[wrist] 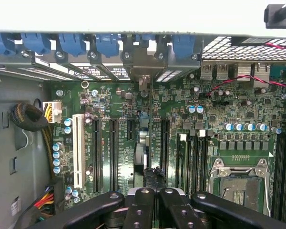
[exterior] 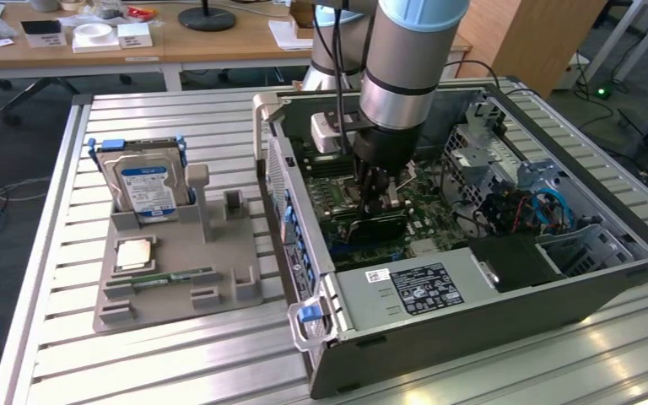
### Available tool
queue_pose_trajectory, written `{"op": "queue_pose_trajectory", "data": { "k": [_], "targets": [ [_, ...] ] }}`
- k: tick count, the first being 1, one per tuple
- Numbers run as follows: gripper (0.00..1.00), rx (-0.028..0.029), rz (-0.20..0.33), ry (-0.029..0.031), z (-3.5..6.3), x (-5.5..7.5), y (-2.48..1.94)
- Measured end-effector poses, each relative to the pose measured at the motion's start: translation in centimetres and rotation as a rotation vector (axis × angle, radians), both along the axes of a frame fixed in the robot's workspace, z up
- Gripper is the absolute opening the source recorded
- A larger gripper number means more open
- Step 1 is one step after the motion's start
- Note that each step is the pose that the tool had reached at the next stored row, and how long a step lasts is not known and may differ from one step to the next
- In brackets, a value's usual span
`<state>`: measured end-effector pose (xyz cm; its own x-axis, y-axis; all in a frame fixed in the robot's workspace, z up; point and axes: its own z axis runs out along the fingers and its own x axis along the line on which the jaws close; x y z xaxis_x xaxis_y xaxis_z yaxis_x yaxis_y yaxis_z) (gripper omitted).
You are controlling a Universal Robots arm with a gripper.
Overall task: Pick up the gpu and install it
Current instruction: 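Press down on the gpu until it lock into place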
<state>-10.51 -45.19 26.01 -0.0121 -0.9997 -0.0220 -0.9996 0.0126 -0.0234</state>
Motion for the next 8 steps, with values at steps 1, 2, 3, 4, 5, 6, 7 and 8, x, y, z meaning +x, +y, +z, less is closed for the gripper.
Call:
{"op": "queue_pose_trajectory", "data": {
  "k": [1,2,3,4,5,6,7,8],
  "targets": [
    [0.11,0.0,0.0,0.0,0.0,0.0,0.0],
    [0.11,0.0,0.0,0.0,0.0,0.0,0.0],
    [0.11,-0.0001,0.0,0.0,0.0,0.0,0.0],
    [0.11,-0.0001,0.0,0.0,0.0,0.0,0.0],
    [0.11,-0.0001,0.0,0.0001,0.0,0.0,0.0],
    [0.11,-0.0001,0.0,0.0,0.0,0.0,0.0],
    [0.11,-0.0001,0.0,0.0,0.0,0.0,0.0],
    [0.11,0.0,0.0,0.0,0.0,-0.01,0.0]
  ]
}}
